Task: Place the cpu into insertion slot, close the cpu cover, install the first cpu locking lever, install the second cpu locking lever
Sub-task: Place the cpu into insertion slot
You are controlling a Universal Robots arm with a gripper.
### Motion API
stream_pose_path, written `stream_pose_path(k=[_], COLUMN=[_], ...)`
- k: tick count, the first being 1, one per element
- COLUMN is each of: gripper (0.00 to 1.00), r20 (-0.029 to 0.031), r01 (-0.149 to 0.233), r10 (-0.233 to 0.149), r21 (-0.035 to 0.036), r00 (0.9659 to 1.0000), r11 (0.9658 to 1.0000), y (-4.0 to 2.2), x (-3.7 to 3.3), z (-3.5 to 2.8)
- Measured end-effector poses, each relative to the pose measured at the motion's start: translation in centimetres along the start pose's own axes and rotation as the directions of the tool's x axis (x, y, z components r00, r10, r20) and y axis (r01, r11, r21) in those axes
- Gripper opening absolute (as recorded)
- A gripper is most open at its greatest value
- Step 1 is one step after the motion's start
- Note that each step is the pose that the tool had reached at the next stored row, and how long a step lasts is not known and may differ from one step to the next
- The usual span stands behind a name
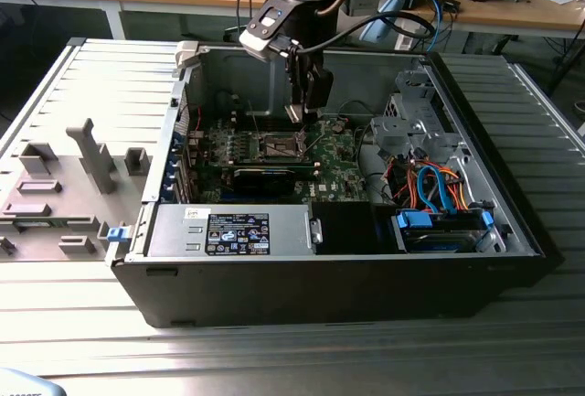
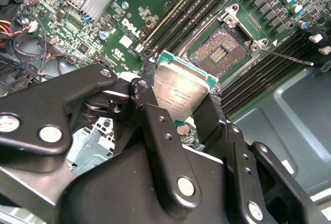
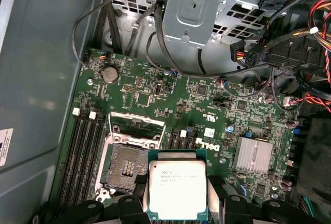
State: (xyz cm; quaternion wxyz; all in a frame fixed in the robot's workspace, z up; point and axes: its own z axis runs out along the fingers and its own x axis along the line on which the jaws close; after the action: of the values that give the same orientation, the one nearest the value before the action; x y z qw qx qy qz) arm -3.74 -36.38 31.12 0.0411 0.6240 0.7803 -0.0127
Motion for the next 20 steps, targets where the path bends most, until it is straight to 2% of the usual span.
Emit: stream_pose_path(k=[20], gripper=[0.54], r20=[0.0003], r01=[-0.012], r10=[0.012], r21=[0.001], r00=[0.9999], r11=[0.9999], y=[0.0], x=[0.01], z=[0.09])
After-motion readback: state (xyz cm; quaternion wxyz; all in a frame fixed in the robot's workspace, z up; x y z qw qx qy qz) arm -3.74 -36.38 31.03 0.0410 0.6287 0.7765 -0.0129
